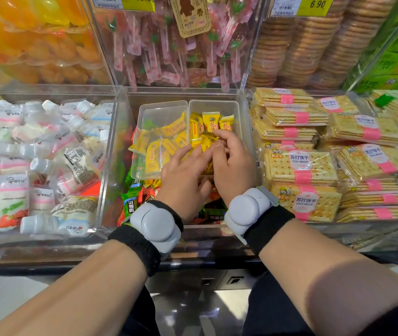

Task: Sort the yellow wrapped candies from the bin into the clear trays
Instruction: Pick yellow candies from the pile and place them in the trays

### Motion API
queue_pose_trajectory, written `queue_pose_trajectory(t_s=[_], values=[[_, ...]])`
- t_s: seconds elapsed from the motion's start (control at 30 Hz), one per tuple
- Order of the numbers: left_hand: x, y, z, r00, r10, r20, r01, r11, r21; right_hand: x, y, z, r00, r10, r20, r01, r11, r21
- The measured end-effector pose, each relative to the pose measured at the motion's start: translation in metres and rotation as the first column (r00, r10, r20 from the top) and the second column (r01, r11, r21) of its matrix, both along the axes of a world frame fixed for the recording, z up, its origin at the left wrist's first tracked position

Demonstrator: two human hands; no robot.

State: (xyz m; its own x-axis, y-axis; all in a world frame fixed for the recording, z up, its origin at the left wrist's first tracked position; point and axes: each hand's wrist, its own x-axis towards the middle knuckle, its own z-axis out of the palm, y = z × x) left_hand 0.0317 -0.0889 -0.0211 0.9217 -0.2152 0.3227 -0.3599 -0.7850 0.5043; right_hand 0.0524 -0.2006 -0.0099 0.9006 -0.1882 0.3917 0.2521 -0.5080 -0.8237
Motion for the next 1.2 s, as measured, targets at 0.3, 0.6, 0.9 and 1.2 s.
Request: queue_pose_trajectory(t_s=[0.3, 0.6, 0.9, 1.2], values=[[-0.003, -0.001, -0.006, 1.0, 0.001, -0.001, -0.001, 0.999, 0.032, 0.001, 0.0, -0.002, 0.998, -0.043, 0.046, 0.044, 0.999, -0.017], [-0.002, -0.002, -0.005, 1.0, -0.015, -0.02, 0.016, 0.997, 0.069, 0.002, 0.002, -0.004, 0.991, -0.088, 0.103, 0.091, 0.996, -0.023], [-0.003, -0.005, -0.007, 0.999, 0.001, 0.038, -0.008, 0.982, 0.189, -0.001, 0.003, -0.002, 0.994, -0.004, 0.107, 0.011, 0.998, -0.061], [-0.011, 0.008, -0.002, 0.989, 0.085, 0.125, -0.097, 0.991, 0.097, -0.004, 0.004, 0.002, 0.989, 0.084, 0.12, -0.065, 0.985, -0.159]])
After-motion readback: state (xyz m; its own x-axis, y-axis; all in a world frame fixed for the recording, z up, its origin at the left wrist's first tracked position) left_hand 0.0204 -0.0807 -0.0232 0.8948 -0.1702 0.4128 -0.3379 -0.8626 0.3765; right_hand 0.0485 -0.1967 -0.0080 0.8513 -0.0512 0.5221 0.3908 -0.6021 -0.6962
